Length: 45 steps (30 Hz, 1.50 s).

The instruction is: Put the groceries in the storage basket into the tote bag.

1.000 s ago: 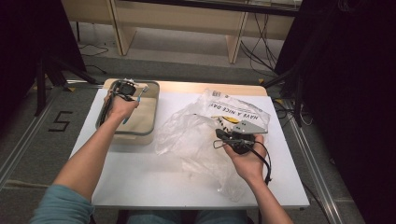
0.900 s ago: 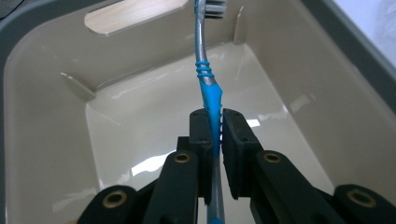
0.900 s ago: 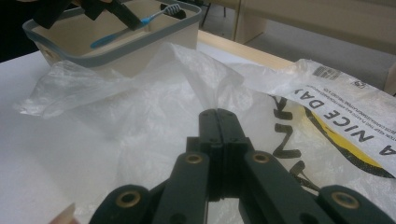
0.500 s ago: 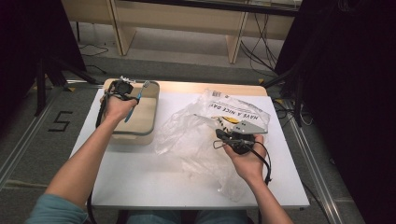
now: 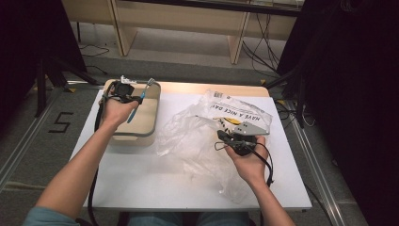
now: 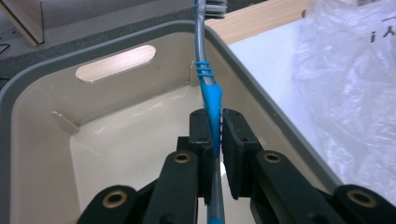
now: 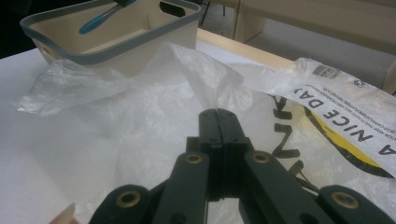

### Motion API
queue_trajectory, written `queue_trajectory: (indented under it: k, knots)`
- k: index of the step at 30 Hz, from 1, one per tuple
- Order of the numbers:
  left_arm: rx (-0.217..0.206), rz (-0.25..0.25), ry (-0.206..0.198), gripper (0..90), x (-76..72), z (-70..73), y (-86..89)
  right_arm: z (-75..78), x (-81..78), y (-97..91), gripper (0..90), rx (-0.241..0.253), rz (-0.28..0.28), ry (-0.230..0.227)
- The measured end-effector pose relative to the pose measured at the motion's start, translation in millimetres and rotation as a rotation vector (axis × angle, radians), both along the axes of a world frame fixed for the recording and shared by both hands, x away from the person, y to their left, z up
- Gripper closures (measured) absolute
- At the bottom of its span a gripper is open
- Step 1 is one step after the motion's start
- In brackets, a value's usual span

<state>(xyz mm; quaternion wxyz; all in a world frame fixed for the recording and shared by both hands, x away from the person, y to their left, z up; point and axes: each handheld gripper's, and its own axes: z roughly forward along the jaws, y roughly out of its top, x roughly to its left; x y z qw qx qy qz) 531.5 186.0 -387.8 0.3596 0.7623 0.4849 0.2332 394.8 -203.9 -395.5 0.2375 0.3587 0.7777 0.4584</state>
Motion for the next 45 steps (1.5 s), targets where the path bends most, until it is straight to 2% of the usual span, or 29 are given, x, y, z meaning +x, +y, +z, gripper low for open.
queue_trajectory:
  k: [4, 6, 13, 14, 21, 23, 24, 32, 35, 38, 42, 45]
  knots:
    - [-0.008, -0.024, -0.020, 82.5, -9.8, 4.3, -3.1, -0.3, 0.2, 0.0, 90.0, 0.001, 0.000, -0.001]
    - [-0.026, -0.032, -0.031, 82.5, -15.4, 6.3, -4.9, -0.4, 0.3, 0.1, 90.0, 0.001, 0.000, -0.002]
    - [-0.038, -0.092, -0.068, 82.5, -39.8, 16.8, -11.0, -0.6, 0.4, -0.1, 90.0, 0.000, -0.002, 0.002]
    - [-0.038, -0.092, -0.068, 82.5, -39.8, 16.8, -11.0, -0.8, 0.7, -0.3, 90.0, -0.001, -0.001, 0.000]
    - [-0.055, -0.160, -0.106, 82.5, -73.4, 24.7, -18.7, -2.0, 1.2, -1.3, 90.0, -0.001, -0.005, 0.004]
    - [-0.054, -0.171, -0.111, 82.4, -77.4, 25.2, -20.1, -2.2, 1.2, -1.2, 90.0, 0.000, -0.005, 0.006]
    - [-0.057, -0.193, -0.115, 82.4, -85.5, 26.1, -23.0, -2.2, 1.3, -1.0, 90.0, 0.002, -0.007, 0.004]
    - [-0.071, -0.268, -0.134, 82.4, -113.5, 25.6, -37.1, -2.3, 1.3, -0.8, 90.0, 0.003, -0.006, 0.004]
    - [-0.089, -0.296, -0.140, 82.5, -122.3, 24.1, -42.4, -2.1, 1.1, -1.3, 90.0, 0.003, -0.006, 0.006]
    - [-0.095, -0.322, -0.154, 82.5, -129.5, 22.1, -47.2, -1.9, 1.1, -1.5, 90.0, 0.003, -0.005, 0.002]
    - [-0.108, -0.349, -0.150, 82.4, -136.3, 18.8, -54.0, -1.9, 1.1, -1.4, 90.0, 0.003, -0.004, 0.003]
    - [-0.103, -0.371, -0.152, 82.4, -141.0, 16.8, -59.5, -1.5, 0.9, -1.6, 90.0, 0.006, -0.006, 0.004]
